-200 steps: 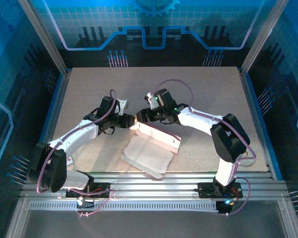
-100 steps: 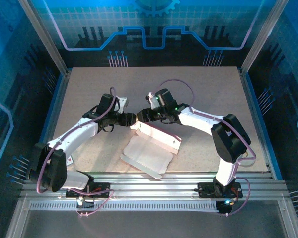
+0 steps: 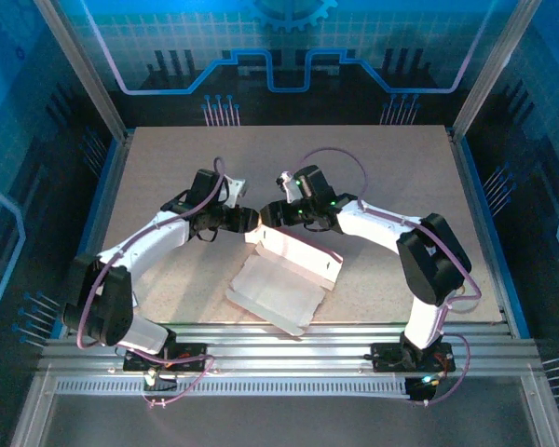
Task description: Fold the paper box
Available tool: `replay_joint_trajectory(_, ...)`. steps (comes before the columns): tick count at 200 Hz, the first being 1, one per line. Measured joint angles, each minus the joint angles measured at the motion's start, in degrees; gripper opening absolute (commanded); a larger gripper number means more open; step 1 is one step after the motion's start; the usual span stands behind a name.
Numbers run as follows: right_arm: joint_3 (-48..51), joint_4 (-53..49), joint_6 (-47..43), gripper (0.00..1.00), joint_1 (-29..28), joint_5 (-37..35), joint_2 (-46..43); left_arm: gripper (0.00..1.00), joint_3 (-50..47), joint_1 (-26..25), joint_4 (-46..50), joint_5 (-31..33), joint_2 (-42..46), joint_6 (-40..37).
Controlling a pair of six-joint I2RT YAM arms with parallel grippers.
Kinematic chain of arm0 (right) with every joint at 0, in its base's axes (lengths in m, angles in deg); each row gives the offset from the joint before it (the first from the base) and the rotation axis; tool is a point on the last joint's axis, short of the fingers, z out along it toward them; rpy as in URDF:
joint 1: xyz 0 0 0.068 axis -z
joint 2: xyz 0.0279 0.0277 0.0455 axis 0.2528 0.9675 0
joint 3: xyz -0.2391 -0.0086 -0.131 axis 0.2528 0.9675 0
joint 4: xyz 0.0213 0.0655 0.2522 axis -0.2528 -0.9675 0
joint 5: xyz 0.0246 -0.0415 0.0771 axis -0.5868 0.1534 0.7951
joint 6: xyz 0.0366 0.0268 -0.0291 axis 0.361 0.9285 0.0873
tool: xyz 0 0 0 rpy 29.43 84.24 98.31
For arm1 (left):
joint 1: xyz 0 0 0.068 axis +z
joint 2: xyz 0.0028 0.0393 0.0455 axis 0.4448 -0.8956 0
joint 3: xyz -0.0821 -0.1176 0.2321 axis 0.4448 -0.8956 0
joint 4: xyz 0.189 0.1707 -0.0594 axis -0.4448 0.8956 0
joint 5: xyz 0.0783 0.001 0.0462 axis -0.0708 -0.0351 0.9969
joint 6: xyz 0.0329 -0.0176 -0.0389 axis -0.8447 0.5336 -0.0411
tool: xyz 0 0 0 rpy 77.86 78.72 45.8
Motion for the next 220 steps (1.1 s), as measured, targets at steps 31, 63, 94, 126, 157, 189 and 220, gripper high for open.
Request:
replay_joint_trajectory(31, 0.0, 0.0, 0.0, 0.67, 0.0, 0.1, 0.0, 0.44, 0.1, 0.0, -0.1, -1.4, -0.1, -0.5)
replay_joint_trajectory(63, 0.1, -0.1, 0.0, 0.67, 0.0, 0.1, 0.0, 0.33, 0.1, 0.0, -0.2, -2.4, -0.1, -0.6)
replay_joint_trajectory(94, 0.3, -0.3, 0.0, 0.66, 0.0, 0.2, 0.0, 0.31, 0.1, 0.0, -0.2, -2.5, 0.1, -0.5)
replay_joint_trajectory(126, 0.3, -0.4, 0.0, 0.66, -0.1, 0.3, 0.0, 0.28, -0.9, 0.0, -0.3, -2.6, 1.6, -0.5)
replay_joint_trajectory(157, 0.3, -0.4, 0.0, 0.65, -0.1, 0.3, 0.0, 0.23, -1.1, -0.2, -0.3, -3.3, 2.0, -0.3)
replay_joint_trajectory(189, 0.3, -0.4, 0.0, 0.65, -0.1, 0.3, 0.0, 0.25, -1.1, -0.7, -0.3, -4.0, 2.1, 0.0)
replay_joint_trajectory(220, 0.3, -0.3, 0.0, 0.63, -0.1, 0.3, -0.1, 0.27, -1.4, -1.6, -0.3, -4.5, 2.3, 0.2)
